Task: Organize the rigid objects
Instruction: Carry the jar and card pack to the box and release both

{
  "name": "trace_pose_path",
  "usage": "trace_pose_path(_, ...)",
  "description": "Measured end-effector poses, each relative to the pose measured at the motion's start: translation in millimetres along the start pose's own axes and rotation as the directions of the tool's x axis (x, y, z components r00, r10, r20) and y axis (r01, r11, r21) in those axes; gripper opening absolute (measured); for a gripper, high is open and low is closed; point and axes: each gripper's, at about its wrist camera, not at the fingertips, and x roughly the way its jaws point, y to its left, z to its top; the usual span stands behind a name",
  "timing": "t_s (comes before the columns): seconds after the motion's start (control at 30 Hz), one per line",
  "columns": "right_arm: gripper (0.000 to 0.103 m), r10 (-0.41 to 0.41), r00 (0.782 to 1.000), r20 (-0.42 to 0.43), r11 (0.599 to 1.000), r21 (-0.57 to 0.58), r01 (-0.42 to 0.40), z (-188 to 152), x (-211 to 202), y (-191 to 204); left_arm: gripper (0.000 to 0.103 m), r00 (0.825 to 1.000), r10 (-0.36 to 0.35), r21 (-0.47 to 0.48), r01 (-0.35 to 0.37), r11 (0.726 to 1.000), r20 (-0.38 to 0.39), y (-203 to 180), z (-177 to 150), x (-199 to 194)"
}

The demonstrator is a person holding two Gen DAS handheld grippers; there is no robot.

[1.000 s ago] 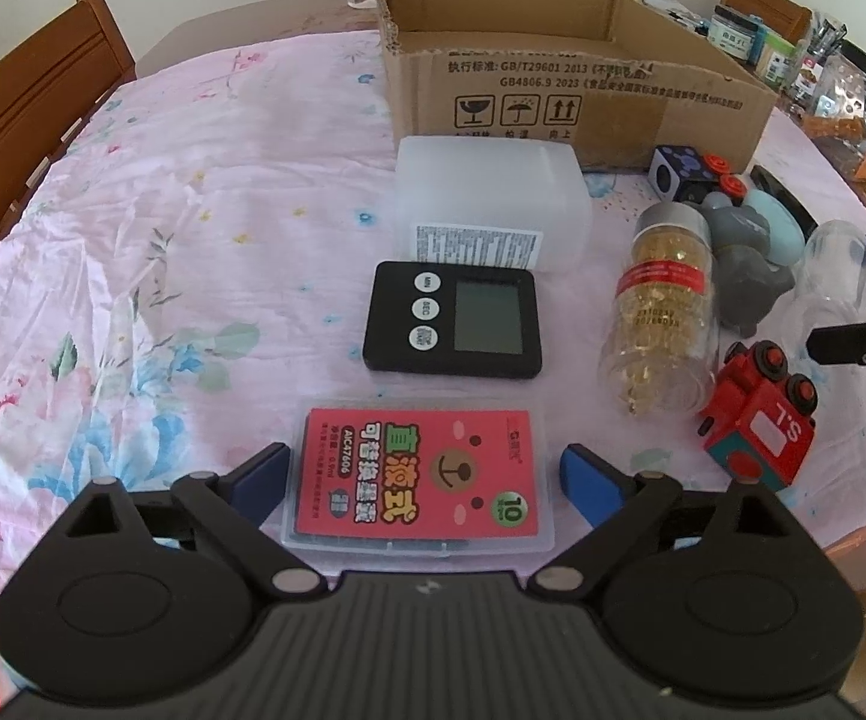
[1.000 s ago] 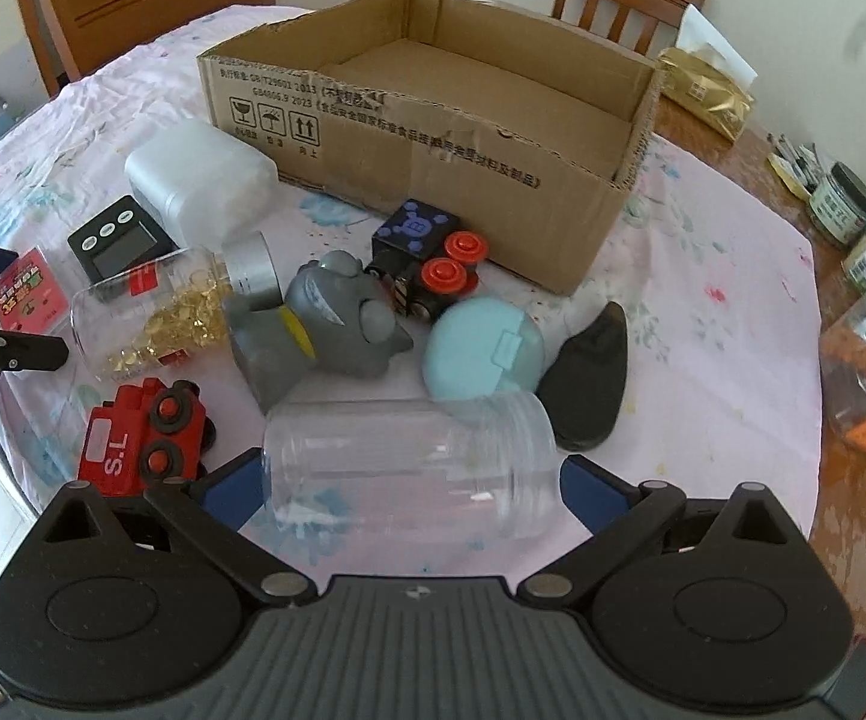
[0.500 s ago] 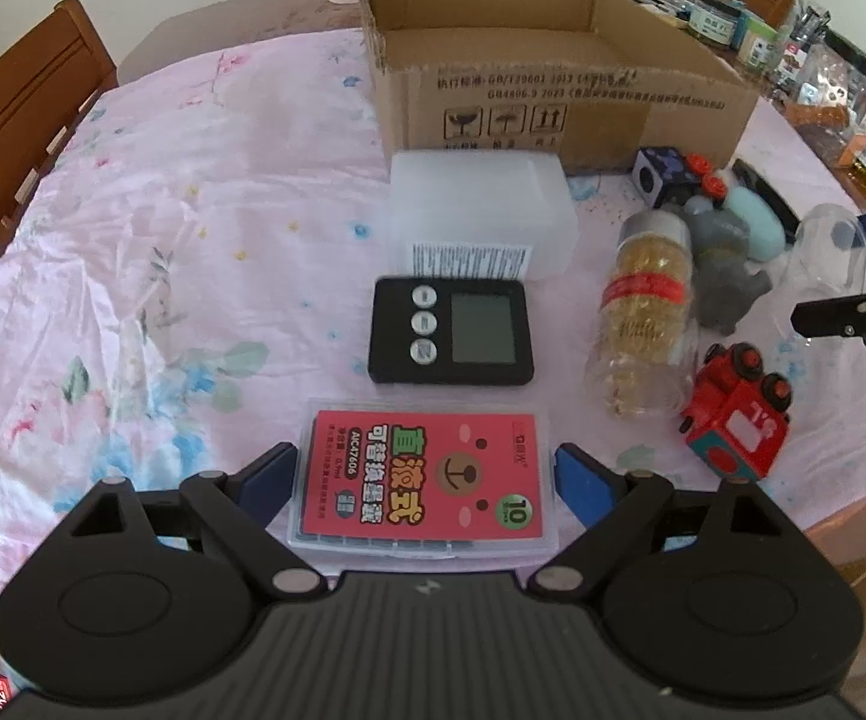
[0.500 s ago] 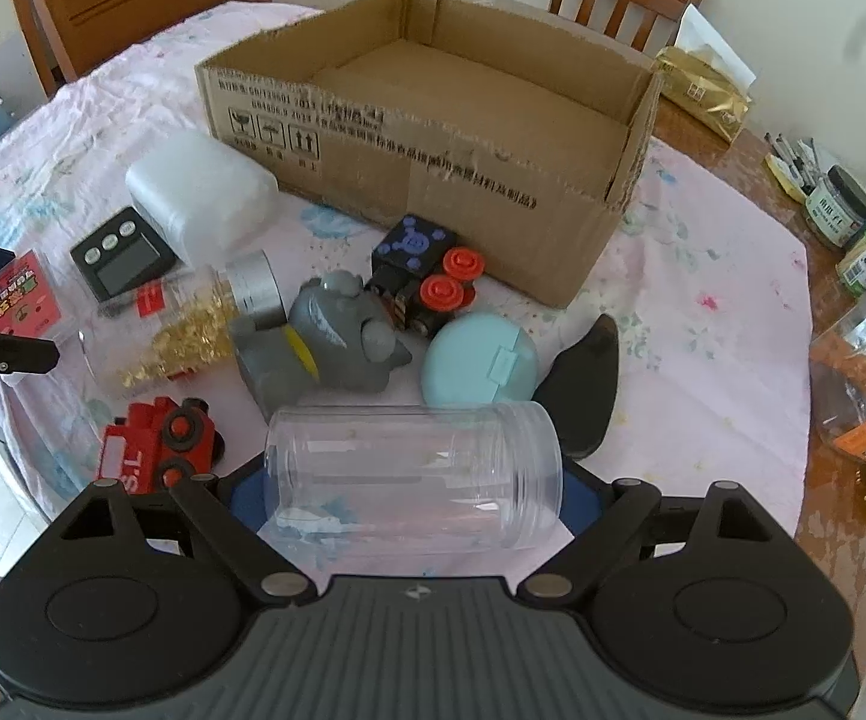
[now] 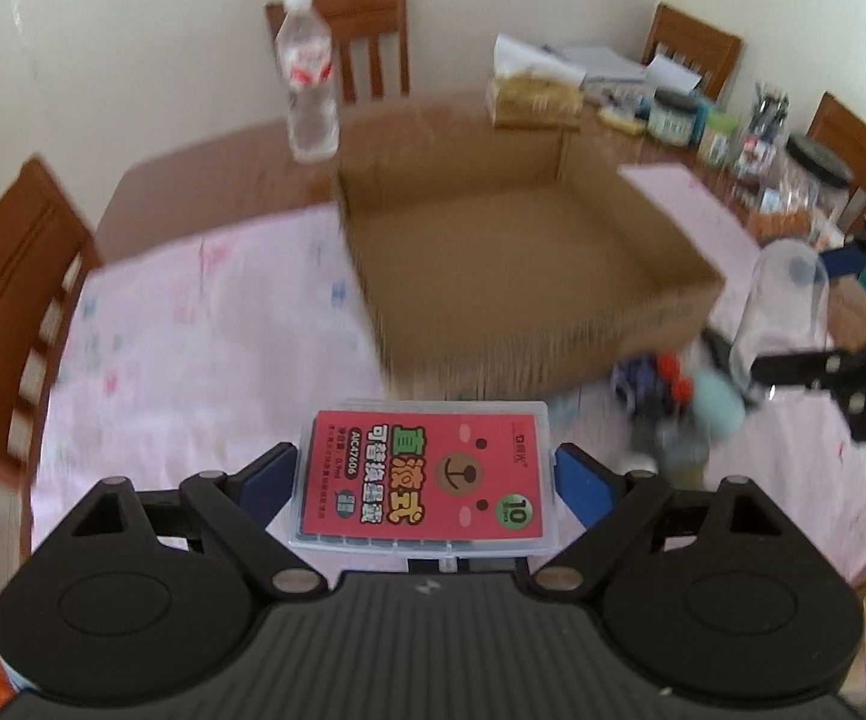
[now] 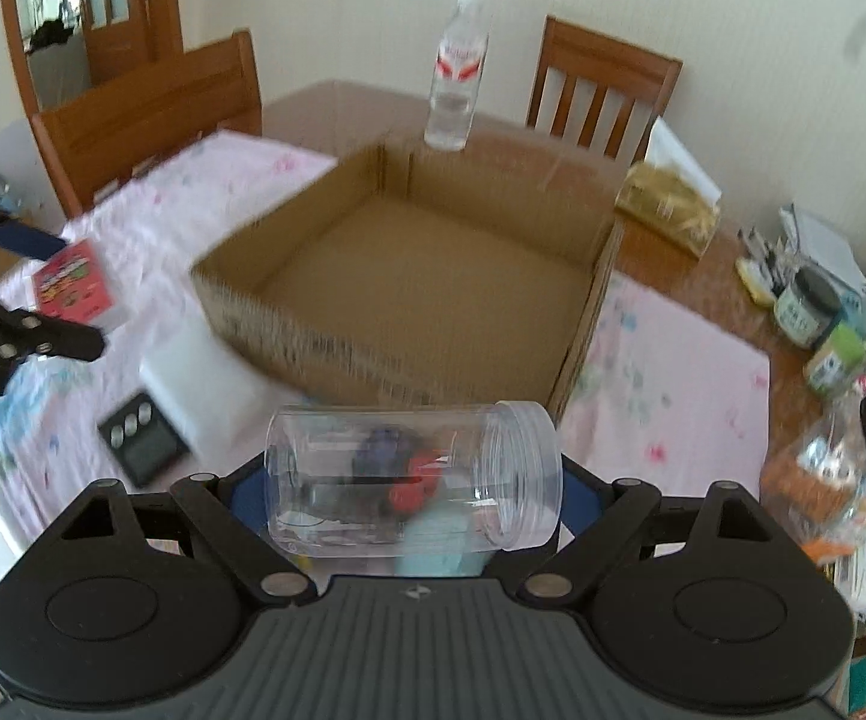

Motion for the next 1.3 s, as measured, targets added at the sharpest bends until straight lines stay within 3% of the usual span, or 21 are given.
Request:
trace_pose_path(0.37, 0.093, -0.065, 0.997, 0.037, 0.996, 0.063, 0.062, 43, 19, -7, 0.091, 0.997, -0.049, 0.081, 0.043, 0.996, 0.065, 9, 88, 56)
trace_pose_path(0.67, 0.093, -0.119, 0.993, 0.011, 0.986, 0.115, 0.117, 62, 32, -15, 0.091, 0.993, -0.07, 0.106, 0.06, 0.993, 0.096, 12, 136, 98)
trace_pose_path(0.77, 0.093, -0.134, 0.991, -0.001, 0.983, 0.129, 0.133, 67, 37, -16, 0.094, 0.987, -0.052, 0.1, 0.037, 0.994, 0.151, 17, 145, 112)
trace_pose_path(0.83, 0.093, -0.14, 0.99, -0.012, 0.981, 0.135, 0.14, 70, 41, -16, 0.096, 0.987, -0.03, 0.083, 0.017, 0.996, 0.155, 20, 148, 121)
trace_pose_path(0.97, 0.093, -0.15, 0.988, -0.03, 0.978, 0.139, 0.153, 76, 49, -16, 0.096, 0.988, -0.067, 0.029, 0.063, 0.998, 0.143, 32, 142, 125)
trace_pose_path(1.3, 0.093, -0.158, 0.987, -0.04, 0.981, 0.104, 0.162, 102, 73, -22, 0.098, 0.995, -0.029, -0.06, 0.035, 0.998, 0.097, 63, 90, 91)
